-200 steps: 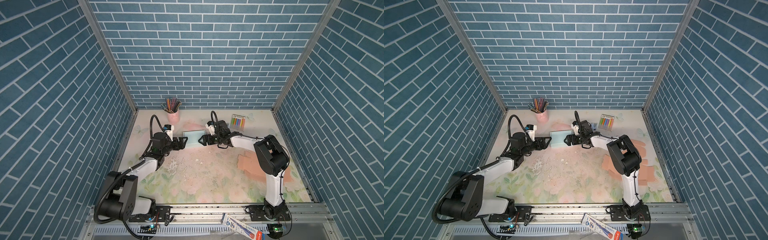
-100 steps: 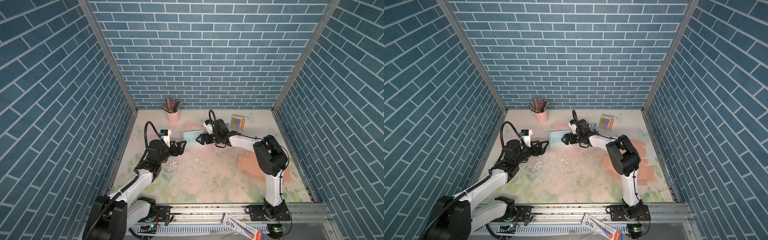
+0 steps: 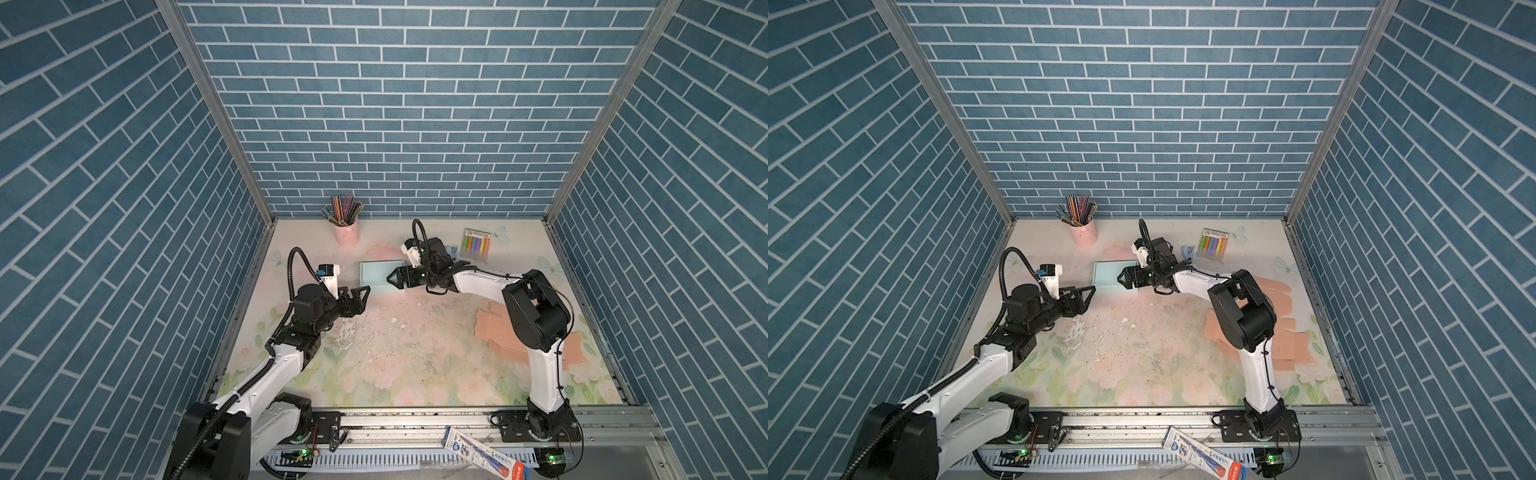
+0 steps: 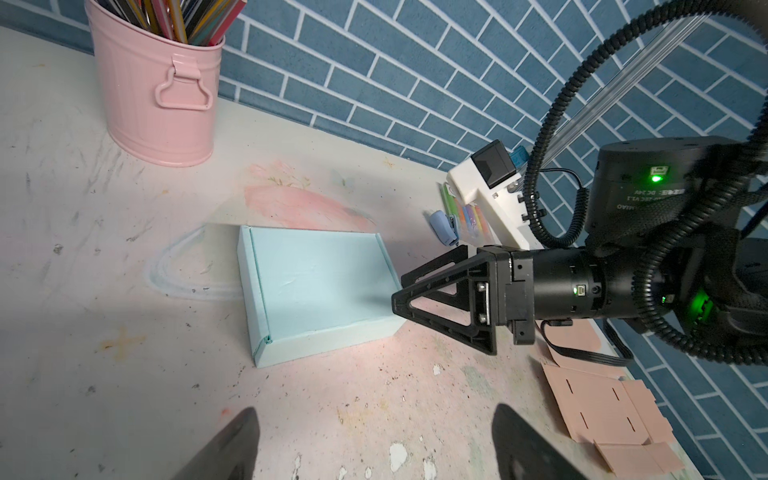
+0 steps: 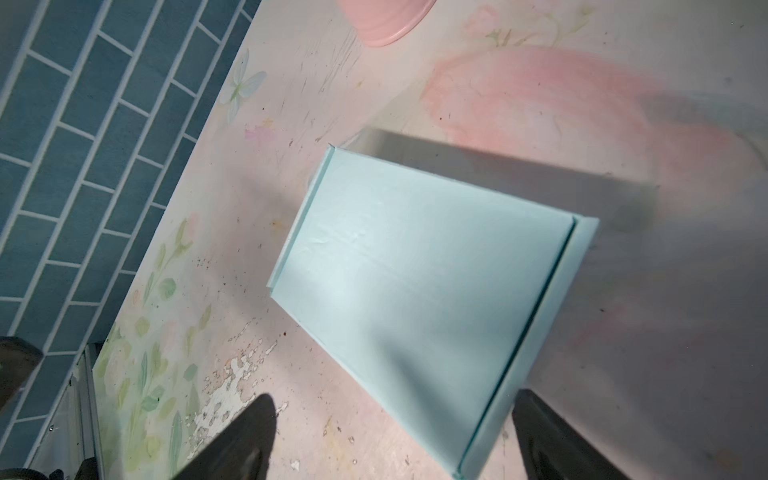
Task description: Fold the paper box
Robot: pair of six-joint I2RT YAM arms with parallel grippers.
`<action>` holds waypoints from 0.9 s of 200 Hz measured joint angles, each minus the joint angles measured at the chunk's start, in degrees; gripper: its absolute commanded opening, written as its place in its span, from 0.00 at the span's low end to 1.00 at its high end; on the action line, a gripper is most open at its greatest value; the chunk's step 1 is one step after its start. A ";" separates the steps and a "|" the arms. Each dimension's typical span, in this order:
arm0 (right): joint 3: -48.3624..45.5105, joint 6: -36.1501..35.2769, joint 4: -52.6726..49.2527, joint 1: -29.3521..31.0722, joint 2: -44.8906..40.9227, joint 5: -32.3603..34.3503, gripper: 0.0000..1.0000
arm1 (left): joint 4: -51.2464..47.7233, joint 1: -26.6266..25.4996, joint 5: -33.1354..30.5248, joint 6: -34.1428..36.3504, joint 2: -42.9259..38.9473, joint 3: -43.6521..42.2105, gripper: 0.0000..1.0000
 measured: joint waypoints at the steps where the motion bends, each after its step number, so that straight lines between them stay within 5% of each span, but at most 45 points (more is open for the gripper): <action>1: 0.00 0.00 0.00 0.00 0.00 0.00 0.89 | 0.00 0.00 -0.02 0.00 0.00 0.00 0.88; 62: -3.41 -0.02 0.42 -0.42 -4.28 1.07 0.90 | -0.28 -4.98 -1.73 -0.92 -0.50 -0.98 0.88; 137: -28.44 -4.35 -12.09 -5.77 -43.95 19.87 0.97 | -1.49 -14.73 -6.25 -1.95 -6.58 -3.48 0.88; 180: -43.93 -1.57 -16.11 -8.87 -55.30 22.93 0.98 | -1.44 -19.93 -8.46 -2.71 -5.88 -3.91 0.88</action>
